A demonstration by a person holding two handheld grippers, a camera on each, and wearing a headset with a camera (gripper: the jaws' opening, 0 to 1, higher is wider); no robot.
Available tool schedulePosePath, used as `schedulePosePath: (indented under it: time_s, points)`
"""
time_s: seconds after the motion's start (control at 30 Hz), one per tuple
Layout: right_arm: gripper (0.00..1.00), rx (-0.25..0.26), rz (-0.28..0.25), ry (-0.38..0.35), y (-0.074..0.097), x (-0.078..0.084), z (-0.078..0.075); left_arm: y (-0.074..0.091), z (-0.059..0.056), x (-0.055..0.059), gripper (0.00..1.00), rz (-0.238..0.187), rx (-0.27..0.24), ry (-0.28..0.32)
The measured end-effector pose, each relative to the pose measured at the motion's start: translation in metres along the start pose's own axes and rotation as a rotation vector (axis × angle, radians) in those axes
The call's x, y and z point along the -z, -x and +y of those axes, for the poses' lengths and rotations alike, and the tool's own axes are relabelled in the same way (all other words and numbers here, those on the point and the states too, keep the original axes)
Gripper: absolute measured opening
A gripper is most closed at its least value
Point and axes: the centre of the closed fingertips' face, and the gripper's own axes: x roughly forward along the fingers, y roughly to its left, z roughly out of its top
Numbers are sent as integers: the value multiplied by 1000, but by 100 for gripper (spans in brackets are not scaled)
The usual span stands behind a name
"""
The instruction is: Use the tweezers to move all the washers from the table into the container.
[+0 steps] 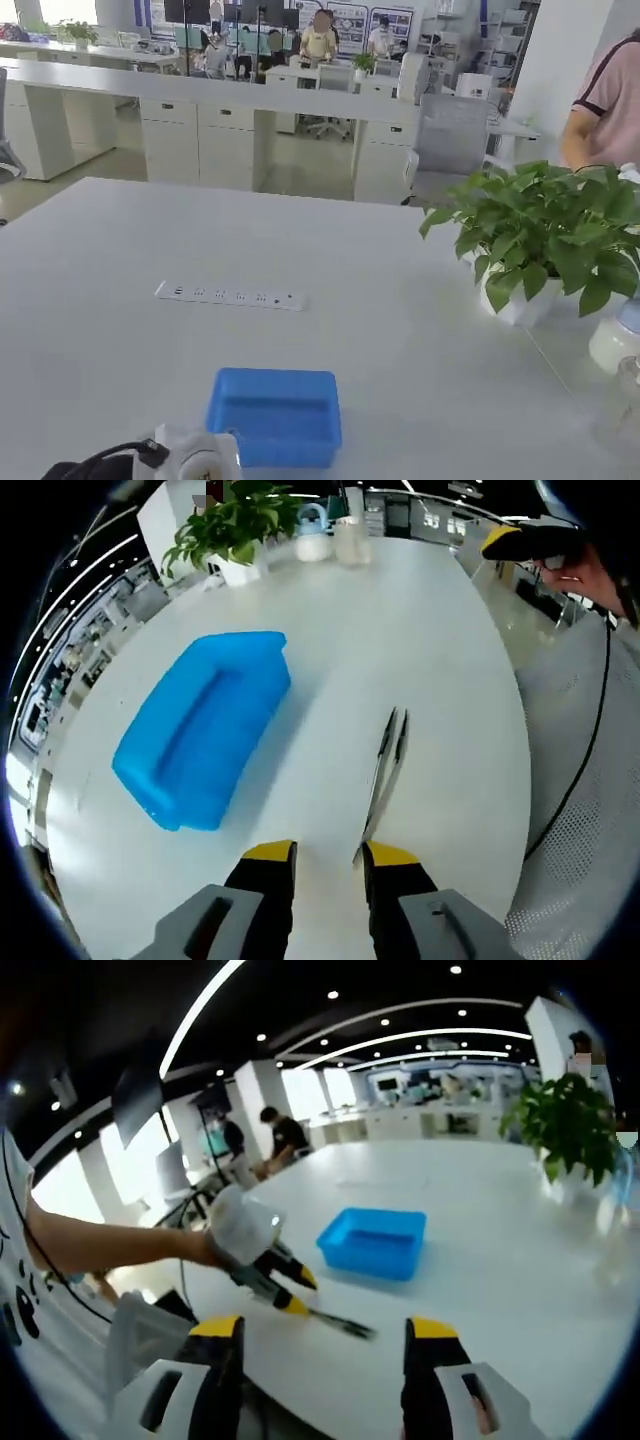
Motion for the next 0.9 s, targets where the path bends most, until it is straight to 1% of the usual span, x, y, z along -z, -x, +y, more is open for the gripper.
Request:
schedulePosePath:
  time_s: [0.03,0.1,0.13,0.2,0.23,0.27,0.3,0.37,0.4,0.43,0.47,0.5,0.53,0.57,0.6,0.67,0.7,0.73,0.8,0.87,0.9]
  points:
    - [65,9,-8,-7,2,-1,-2,1,2,4,34,5,-2,46]
    - [67,14,-19,-13,4,-2,-4,6,7,12,48,18,-19,100]
    - [67,18,-24,-17,5,-3,-5,9,9,15,51,9,-31,120]
    - [69,32,-47,-25,7,-6,-8,22,13,18,52,-35,-72,155]
    - [72,37,-50,-29,8,-6,-10,29,12,21,54,-55,-80,193]
    - [73,42,-51,-30,8,-5,-11,35,12,24,58,-59,-83,232]
    - [75,48,-52,-29,9,-5,-12,45,11,24,66,-88,-95,269]
    - [80,66,-58,-23,10,-6,-14,60,9,23,76,-132,-117,302]
    - [83,70,-59,-18,10,-6,-15,72,6,20,78,-174,-141,313]
    - [84,73,-58,-14,10,-7,-15,79,5,17,82,-206,-159,326]
    - [84,81,-57,-8,10,-7,-17,88,2,17,88,-234,-159,354]
    - [85,87,-60,-6,10,-8,-18,90,0,18,93,-236,-157,367]
    - [86,88,-61,-4,10,-8,-19,96,-2,19,98,-246,-163,387]
    - [87,94,-62,1,11,-9,-20,106,-3,20,98,-264,-190,412]
    - [88,103,-63,5,11,-9,-22,115,-5,21,99,-292,-212,431]
    - [90,116,-67,9,13,-10,-25,130,-6,24,99,-314,-251,459]
    - [90,117,-66,8,13,-10,-25,134,-8,26,99,-316,-254,469]
    - [91,121,-66,6,14,-10,-26,141,-8,28,99,-321,-277,484]
    - [92,129,-62,0,15,-8,-27,152,-7,31,99,-338,-329,503]
    - [95,137,-60,-2,15,-6,-27,161,-7,31,99,-371,-358,533]
    - [95,138,-51,0,15,-3,-26,165,-6,33,99,-375,-376,553]
